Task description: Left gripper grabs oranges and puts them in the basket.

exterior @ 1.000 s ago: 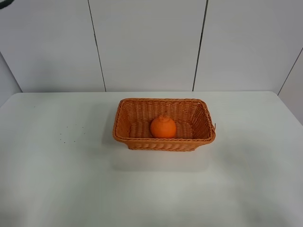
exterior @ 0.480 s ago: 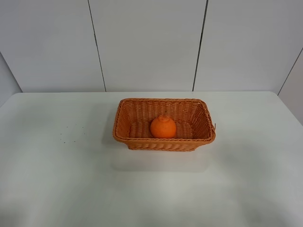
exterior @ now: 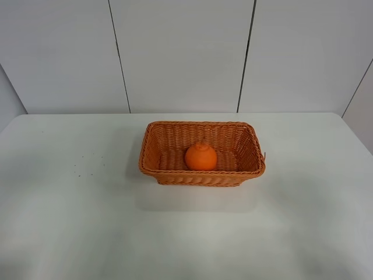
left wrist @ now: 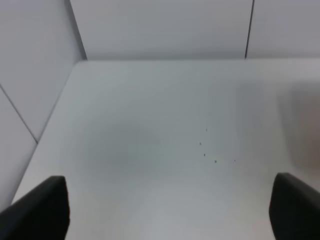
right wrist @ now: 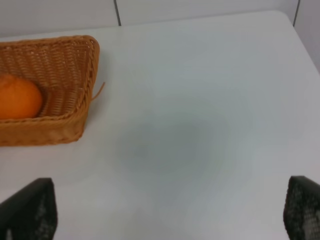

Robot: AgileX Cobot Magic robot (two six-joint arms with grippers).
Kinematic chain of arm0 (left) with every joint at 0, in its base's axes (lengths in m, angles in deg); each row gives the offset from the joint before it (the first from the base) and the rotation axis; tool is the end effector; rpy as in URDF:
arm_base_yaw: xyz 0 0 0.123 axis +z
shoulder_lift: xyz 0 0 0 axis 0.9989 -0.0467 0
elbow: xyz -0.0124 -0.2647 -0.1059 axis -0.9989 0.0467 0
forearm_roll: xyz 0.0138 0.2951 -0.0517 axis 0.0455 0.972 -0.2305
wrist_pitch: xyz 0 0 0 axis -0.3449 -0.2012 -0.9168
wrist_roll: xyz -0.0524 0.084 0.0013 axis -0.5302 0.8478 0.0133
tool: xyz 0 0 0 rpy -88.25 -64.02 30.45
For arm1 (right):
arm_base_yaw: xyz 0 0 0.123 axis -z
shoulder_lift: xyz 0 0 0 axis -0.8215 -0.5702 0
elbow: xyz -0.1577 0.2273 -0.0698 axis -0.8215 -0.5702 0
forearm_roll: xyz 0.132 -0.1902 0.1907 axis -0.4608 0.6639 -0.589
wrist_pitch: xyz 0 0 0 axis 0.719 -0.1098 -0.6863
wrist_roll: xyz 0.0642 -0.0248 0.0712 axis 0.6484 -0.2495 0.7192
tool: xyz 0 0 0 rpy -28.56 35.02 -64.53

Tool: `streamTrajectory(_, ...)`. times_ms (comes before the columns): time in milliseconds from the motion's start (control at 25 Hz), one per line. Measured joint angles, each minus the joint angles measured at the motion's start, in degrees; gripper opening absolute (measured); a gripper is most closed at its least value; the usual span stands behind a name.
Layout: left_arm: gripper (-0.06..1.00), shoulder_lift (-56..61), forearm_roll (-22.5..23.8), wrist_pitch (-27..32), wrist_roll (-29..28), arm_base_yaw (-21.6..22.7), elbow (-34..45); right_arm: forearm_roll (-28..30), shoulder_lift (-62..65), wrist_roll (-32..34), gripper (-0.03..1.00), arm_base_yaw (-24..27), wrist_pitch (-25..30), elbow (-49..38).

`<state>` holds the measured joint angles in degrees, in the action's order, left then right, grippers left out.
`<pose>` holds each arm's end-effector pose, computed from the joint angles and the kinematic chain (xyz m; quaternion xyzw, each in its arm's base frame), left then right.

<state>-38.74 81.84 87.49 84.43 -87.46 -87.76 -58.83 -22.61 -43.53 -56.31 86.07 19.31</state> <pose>0.0547 0.0150 0.3715 -0.0170 0.7873 0.0821 0.6109 0.0489 0.0020 0.2986 0.0157 0.8475 0.0259 0.5300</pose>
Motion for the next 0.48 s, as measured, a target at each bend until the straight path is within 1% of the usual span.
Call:
streamTrajectory(120, 0.9, 3.3, 0.0, 1.7, 0.0, 0.0, 0.0, 0.0, 0.0, 0.0, 0.69, 0.0, 0.0, 0.0)
streamTrajectory(200, 0.9, 4.4, -0.3, 3.9, 0.0, 0.0, 0.0, 0.0, 0.0, 0.0, 0.69, 0.0, 0.0, 0.0)
streamTrajectory(320, 0.9, 4.8, -1.8, 6.7, 0.0, 0.0, 0.3, 0.0, 0.0, 0.0, 0.69, 0.0, 0.0, 0.0)
streamTrajectory(480, 0.89, 4.8, -4.3, 7.7, 0.0, 0.0, 3.6, 0.0, 0.0, 0.0, 0.69, 0.0, 0.0, 0.0)
